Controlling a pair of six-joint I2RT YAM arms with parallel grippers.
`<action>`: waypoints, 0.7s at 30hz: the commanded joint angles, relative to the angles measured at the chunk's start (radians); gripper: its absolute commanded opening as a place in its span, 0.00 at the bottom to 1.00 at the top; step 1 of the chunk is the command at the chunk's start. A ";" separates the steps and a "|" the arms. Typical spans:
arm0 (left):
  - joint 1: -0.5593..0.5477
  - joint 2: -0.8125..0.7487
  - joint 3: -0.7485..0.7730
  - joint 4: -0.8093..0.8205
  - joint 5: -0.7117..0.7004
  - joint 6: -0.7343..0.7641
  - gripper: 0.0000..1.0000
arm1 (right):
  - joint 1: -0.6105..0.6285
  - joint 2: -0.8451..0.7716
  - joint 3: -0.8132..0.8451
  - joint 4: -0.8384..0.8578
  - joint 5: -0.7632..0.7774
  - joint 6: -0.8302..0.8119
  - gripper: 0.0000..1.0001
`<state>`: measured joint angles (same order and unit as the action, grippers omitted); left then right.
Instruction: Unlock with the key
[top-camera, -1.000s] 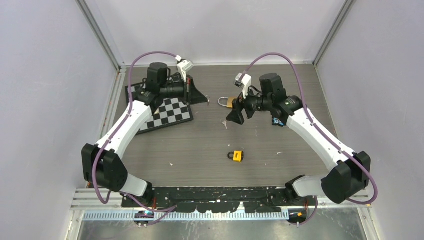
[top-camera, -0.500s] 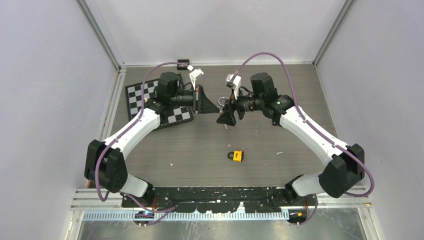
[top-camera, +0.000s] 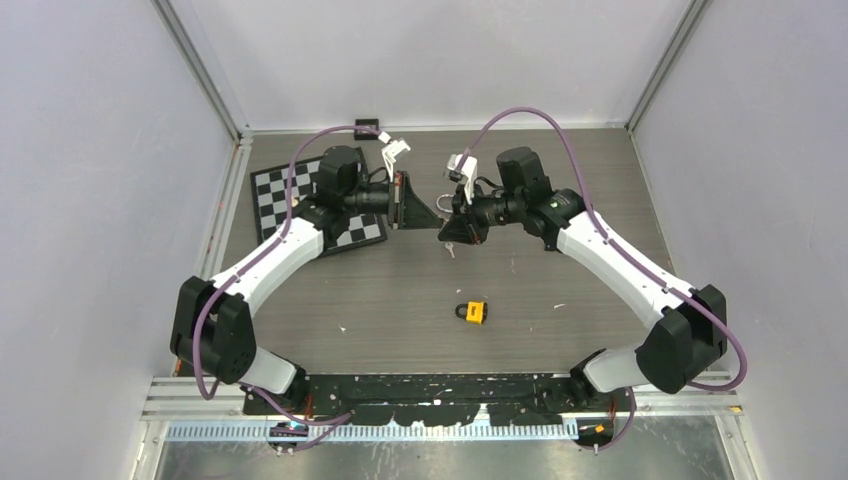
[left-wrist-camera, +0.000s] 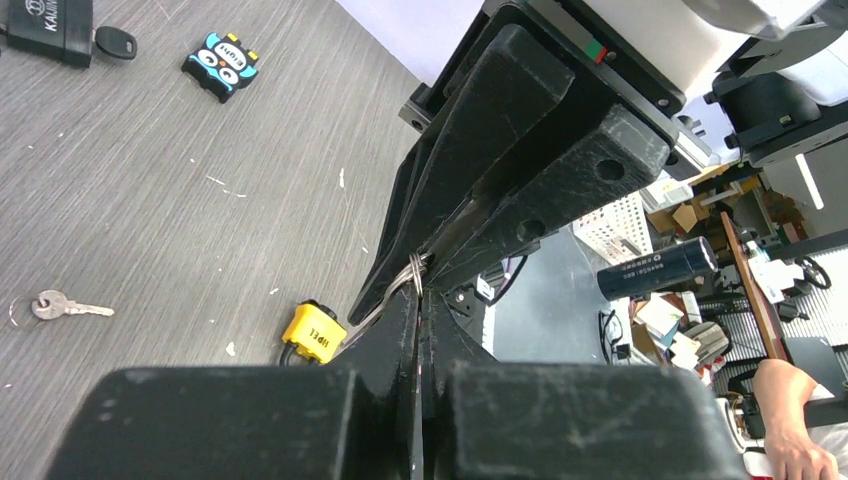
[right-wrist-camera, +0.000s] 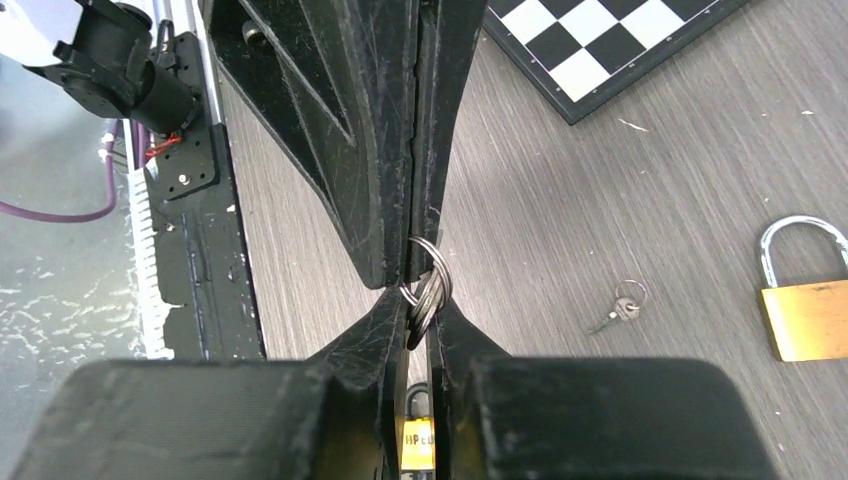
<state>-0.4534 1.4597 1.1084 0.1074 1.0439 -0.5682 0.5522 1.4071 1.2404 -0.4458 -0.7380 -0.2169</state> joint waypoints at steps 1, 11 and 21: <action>-0.002 0.000 0.001 0.012 0.017 0.028 0.00 | -0.001 -0.080 -0.002 -0.014 0.039 -0.065 0.14; -0.002 -0.008 0.000 -0.015 0.010 0.060 0.00 | -0.003 -0.119 -0.038 -0.016 0.047 -0.093 0.02; -0.002 -0.057 0.007 -0.090 -0.055 0.217 0.31 | -0.018 -0.150 -0.091 -0.009 0.018 -0.091 0.00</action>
<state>-0.4641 1.4544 1.1088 0.0444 1.0275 -0.4545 0.5468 1.3113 1.1675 -0.4839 -0.6765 -0.3195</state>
